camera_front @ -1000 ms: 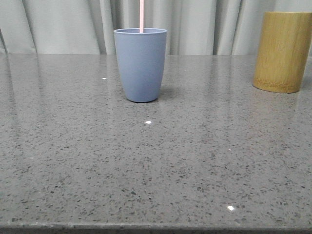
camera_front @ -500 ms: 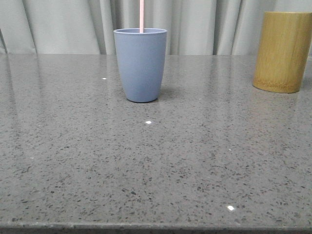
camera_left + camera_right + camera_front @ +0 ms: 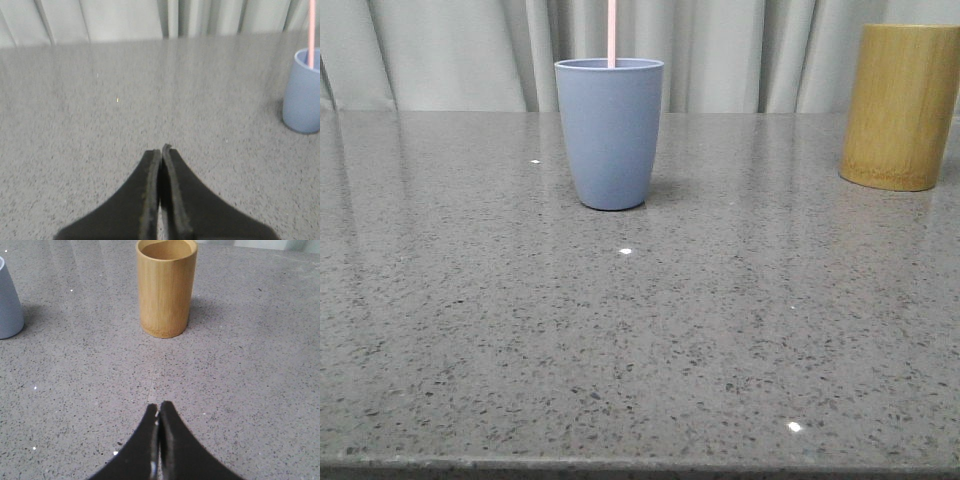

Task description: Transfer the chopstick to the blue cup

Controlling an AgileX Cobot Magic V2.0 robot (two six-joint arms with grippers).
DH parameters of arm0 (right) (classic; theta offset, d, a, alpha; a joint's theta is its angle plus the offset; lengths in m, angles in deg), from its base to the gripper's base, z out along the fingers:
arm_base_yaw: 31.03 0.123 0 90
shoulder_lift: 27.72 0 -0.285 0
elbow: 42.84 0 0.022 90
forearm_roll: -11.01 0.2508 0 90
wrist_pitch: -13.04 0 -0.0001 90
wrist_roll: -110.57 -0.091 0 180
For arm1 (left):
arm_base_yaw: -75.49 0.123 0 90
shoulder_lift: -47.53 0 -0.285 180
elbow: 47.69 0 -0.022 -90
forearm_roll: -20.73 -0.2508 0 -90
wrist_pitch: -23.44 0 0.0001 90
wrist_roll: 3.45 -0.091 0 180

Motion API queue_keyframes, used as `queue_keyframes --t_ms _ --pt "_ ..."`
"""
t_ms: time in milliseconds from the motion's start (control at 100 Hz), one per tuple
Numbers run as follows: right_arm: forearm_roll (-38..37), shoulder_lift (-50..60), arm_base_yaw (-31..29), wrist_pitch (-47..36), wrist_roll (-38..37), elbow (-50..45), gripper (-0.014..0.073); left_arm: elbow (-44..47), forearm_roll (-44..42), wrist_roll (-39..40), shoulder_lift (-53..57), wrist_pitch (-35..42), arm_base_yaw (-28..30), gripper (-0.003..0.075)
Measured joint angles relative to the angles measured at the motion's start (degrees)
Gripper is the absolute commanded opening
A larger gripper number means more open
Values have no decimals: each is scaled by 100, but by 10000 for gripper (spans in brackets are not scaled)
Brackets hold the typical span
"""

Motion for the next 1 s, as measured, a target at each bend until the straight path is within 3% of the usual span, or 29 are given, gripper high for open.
queue_keyframes --t_ms 290,500,650,1000 --pt "0 0 0 0 0 0 -67 1534 -9 0 1562 457 306 -19" --pt "0 0 0 0 0 0 -67 2099 -9 0 1589 704 631 -19" --pt "0 0 0 0 0 0 -67 2427 -9 0 1589 1320 668 -19" --pt "0 0 0 0 0 0 -67 2452 -169 0 1589 1936 668 -19"
